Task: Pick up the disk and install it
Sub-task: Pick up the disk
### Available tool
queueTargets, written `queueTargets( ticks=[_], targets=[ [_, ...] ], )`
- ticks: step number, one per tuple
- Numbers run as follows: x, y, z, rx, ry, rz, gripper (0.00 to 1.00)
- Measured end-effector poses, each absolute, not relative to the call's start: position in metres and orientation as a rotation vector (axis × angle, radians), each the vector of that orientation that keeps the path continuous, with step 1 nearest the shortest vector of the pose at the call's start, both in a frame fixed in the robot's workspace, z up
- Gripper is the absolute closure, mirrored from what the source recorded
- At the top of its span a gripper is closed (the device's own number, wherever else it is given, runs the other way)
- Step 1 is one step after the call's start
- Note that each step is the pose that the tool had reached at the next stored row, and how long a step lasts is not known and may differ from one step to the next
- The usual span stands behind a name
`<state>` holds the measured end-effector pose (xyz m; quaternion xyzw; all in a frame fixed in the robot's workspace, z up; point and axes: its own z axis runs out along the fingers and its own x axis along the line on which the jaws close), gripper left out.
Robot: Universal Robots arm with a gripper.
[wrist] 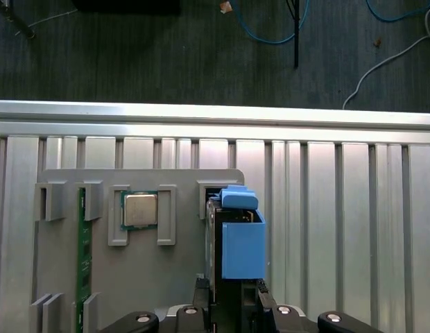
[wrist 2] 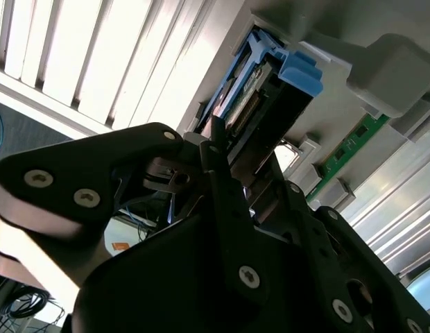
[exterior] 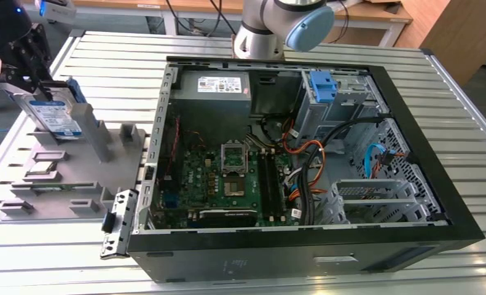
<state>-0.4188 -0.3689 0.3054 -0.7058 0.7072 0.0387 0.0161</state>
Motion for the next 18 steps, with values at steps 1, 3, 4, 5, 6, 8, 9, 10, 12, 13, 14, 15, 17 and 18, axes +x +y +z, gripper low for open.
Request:
queueTargets(
  ticks=[1,3,4,5,6,8,9,10,12,13,14,15,17,18],
  targets=[
    [-0.4189,-0.3689,0.3061,-2.195,2.199,0.12,0.65],
    [-0.4189,-0.3689,0.306,-2.195,2.199,0.12,0.65],
    [-0.4189,-0.3689,0.3062,-2.195,2.199,0.12,0.65],
    [-0.4189,-0.3689,0.3062,-2.195,2.199,0.12,0.65],
    [-0.4189,-0.3689,0.3062,-2.195,2.199,0.12,0.65],
    [-0.4189,-0.3689,0.3063,-2.195,2.199,0.12,0.65],
    [-0.4189,-0.3689,0.3063,-2.195,2.199,0.12,0.65],
    [-0.4189,-0.3689,0.3063,-2.195,2.199,0.12,0.65],
    [-0.4189,-0.3689,0.3064,-2.195,2.199,0.12,0.65],
    [-0.4189,-0.3689,0.3064,-2.195,2.199,0.12,0.65],
    [-0.4189,-0.3689,0.3067,-2.195,2.199,0.12,0.65],
    [-0.4189,-0.369,0.3077,-2.195,2.2,0.121,0.65],
    [-0.4188,-0.3689,0.3099,-2.195,2.2,0.12,0.65],
    [-0.4188,-0.3689,0.3113,-2.195,2.2,0.12,0.65]
  ],
)
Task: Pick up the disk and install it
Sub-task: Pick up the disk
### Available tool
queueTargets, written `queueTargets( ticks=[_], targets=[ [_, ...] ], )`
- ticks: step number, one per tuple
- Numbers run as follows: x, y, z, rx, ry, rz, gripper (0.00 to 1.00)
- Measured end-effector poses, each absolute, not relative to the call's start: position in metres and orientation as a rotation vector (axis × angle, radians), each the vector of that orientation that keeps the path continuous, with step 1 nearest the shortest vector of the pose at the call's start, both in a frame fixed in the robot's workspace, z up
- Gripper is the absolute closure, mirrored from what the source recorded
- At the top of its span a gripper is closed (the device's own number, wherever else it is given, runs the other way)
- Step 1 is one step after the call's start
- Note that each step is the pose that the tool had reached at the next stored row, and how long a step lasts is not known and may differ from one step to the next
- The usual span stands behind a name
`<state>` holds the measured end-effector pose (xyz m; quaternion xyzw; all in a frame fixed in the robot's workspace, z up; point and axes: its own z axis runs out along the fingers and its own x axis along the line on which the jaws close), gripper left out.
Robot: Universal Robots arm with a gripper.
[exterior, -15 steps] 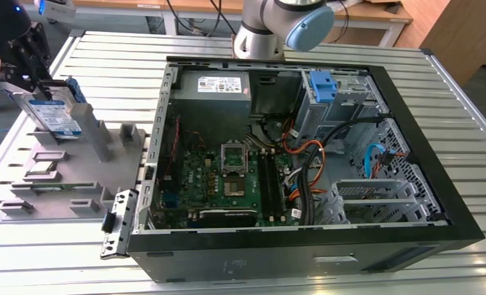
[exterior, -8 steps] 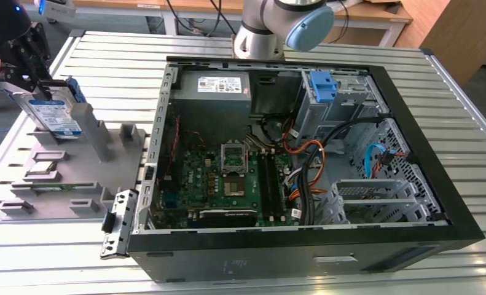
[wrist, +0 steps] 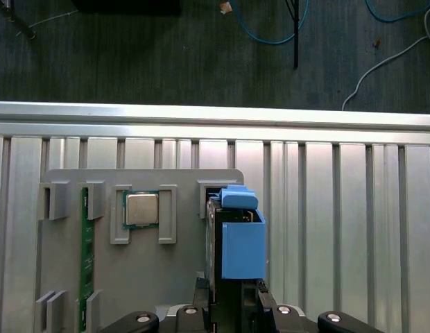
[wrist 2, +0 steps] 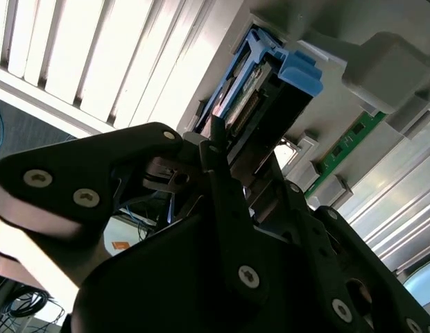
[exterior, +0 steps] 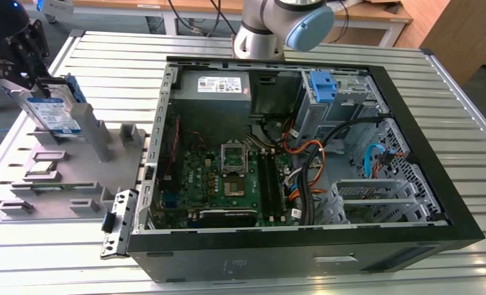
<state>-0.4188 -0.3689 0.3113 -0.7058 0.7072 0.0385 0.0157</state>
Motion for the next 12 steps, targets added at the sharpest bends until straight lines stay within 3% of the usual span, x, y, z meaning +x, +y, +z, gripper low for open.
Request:
queueTargets(
  ticks=[12],
  targets=[
    [-0.419,-0.369,0.327,-2.198,2.203,0.115,0.65]
  ],
)
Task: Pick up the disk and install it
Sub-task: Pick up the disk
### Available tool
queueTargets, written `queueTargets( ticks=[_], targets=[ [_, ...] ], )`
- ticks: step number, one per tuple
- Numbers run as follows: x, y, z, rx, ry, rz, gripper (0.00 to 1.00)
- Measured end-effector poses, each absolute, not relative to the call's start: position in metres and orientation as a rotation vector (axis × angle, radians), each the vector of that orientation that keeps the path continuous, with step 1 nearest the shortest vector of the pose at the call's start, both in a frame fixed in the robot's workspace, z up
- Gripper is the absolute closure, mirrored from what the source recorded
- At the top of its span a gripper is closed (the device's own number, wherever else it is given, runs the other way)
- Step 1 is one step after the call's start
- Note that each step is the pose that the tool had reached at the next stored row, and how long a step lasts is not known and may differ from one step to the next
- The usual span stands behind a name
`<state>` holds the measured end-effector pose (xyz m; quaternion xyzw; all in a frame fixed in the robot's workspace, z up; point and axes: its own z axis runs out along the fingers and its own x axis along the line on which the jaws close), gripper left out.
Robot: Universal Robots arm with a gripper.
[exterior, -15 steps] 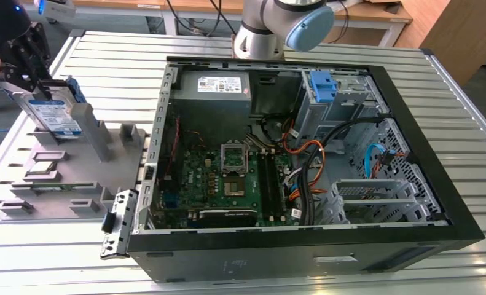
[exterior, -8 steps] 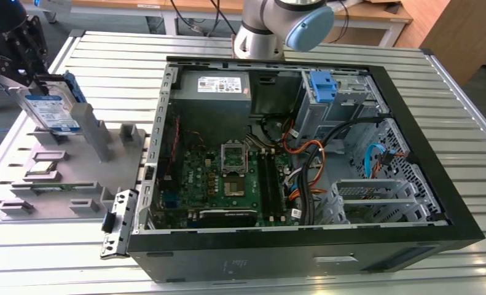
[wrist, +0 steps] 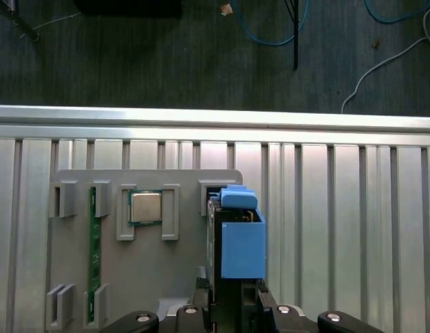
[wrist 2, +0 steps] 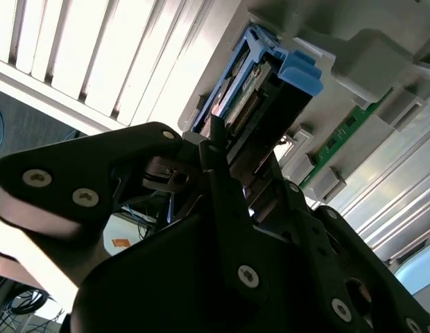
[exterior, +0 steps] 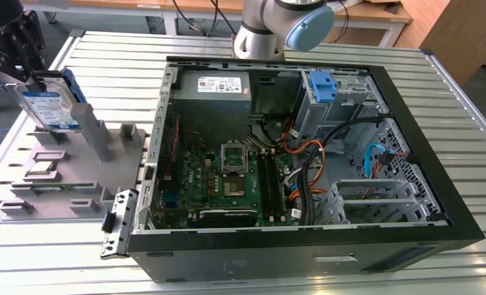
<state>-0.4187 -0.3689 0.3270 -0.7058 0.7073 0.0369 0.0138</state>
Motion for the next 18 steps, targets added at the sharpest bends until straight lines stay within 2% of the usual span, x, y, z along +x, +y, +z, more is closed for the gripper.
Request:
queueTargets(
  ticks=[8,18],
  targets=[
    [-0.419,-0.369,0.343,-2.198,2.203,0.115,0.65],
    [-0.419,-0.369,0.345,-2.198,2.203,0.115,0.65]
  ],
)
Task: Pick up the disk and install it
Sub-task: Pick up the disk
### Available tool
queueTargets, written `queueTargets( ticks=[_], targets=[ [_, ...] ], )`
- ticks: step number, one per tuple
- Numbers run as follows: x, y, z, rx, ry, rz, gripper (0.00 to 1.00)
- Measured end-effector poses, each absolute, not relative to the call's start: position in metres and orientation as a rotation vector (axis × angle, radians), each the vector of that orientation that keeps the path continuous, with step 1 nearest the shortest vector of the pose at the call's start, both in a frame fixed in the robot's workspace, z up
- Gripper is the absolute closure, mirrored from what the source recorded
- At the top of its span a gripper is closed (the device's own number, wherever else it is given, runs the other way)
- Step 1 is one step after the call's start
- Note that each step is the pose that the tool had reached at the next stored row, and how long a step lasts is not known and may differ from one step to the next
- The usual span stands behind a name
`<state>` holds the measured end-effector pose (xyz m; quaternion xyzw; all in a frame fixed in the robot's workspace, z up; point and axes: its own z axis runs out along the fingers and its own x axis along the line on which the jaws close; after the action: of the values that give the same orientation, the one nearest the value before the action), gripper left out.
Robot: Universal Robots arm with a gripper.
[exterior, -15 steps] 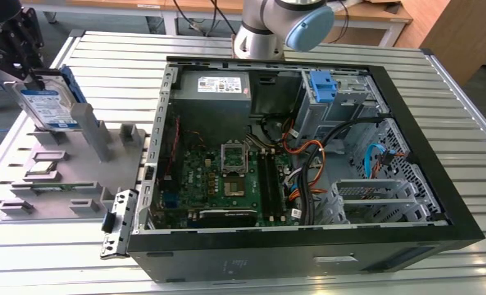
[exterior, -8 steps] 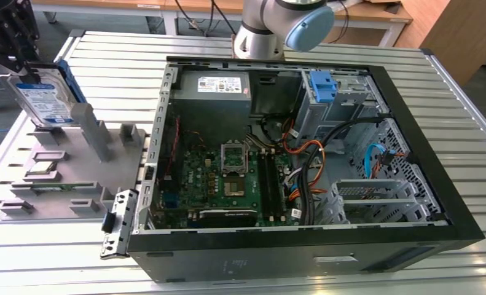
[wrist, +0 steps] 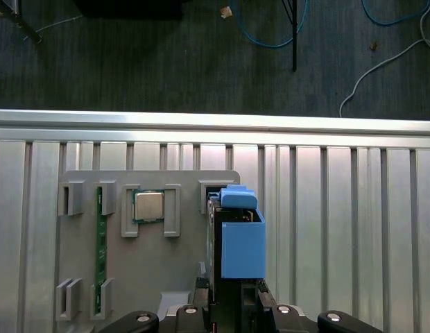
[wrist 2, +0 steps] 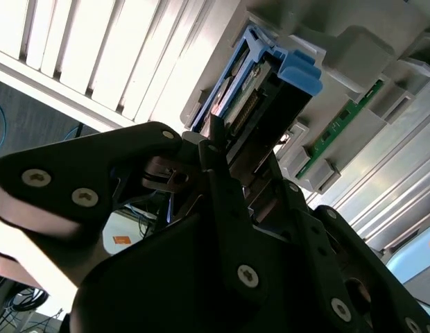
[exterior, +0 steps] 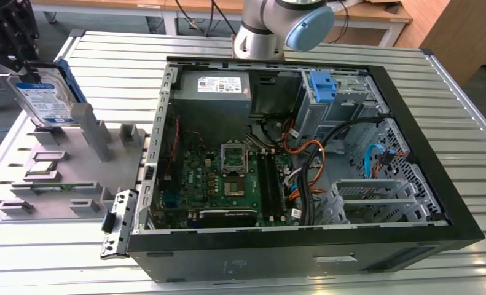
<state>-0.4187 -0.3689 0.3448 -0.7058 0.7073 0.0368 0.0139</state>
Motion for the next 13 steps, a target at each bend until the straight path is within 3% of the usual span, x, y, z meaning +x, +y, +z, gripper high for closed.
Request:
queueTargets(
  ticks=[13],
  targets=[
    [-0.4187,-0.3689,0.3469,-2.198,2.203,0.115,0.65]
  ],
)
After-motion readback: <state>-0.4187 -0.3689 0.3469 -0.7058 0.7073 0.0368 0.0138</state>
